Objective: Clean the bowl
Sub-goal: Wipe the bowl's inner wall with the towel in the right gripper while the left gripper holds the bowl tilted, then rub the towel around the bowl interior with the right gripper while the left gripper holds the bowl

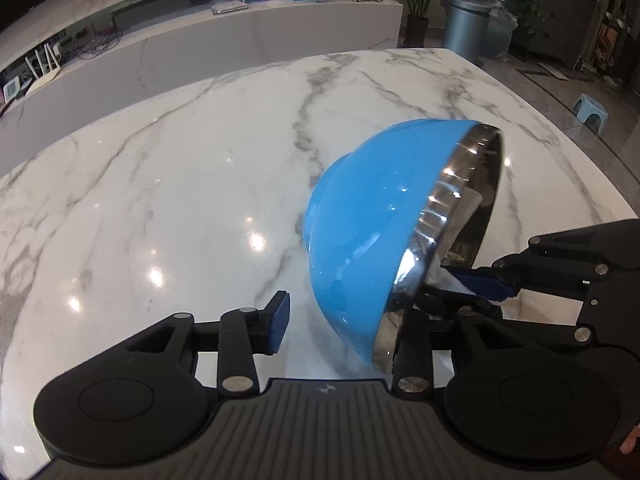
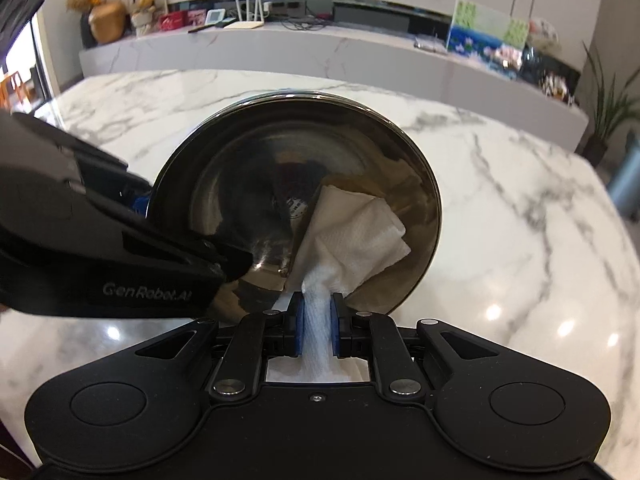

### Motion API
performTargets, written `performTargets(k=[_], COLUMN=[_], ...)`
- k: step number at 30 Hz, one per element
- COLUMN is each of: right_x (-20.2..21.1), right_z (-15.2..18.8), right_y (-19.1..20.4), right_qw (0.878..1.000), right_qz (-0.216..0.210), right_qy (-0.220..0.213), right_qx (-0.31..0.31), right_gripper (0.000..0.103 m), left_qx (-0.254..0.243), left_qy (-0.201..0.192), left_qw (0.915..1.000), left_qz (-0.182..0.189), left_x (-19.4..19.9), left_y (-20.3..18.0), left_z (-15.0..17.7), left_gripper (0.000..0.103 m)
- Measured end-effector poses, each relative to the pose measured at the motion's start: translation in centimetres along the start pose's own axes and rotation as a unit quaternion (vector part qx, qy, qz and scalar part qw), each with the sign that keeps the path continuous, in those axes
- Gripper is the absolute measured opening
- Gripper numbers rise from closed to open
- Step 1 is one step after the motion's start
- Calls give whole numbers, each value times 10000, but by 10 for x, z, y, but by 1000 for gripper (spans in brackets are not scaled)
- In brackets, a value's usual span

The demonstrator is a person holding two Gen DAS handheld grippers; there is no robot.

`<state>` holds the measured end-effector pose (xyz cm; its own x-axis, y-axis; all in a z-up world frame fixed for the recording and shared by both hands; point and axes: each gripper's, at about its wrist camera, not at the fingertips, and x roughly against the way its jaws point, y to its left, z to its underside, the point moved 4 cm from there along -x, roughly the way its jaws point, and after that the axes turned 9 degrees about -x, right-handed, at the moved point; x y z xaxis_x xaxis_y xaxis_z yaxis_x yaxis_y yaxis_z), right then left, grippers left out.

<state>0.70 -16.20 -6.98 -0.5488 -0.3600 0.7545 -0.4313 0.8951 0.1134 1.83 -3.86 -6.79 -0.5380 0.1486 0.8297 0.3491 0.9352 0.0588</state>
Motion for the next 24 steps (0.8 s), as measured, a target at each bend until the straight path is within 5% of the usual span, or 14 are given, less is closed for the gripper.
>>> performTargets(k=[5,8,13,24], right_x=[-1,-1,2,8], right_z=[-4,-6,-5,2], right_y=[-8,-6,-1,12], right_qw=[9971,9979,9994,9892], right_qz=[-509,-464,-317,787], right_qy=[201,183,122,-431], right_qx=[-534,-407,-120,1158], right_gripper=[11,11,11,10], left_qx=[144,99,-96,-477], left_qy=[55,85,120,97], left_qw=[9998,9997,9997,9988], left_qz=[120,217,183,25], left_x=[-2,-2,-1,5], left_y=[4,3,-2,-5], left_z=[2,2,1,-1], left_gripper=[36,26,24,23])
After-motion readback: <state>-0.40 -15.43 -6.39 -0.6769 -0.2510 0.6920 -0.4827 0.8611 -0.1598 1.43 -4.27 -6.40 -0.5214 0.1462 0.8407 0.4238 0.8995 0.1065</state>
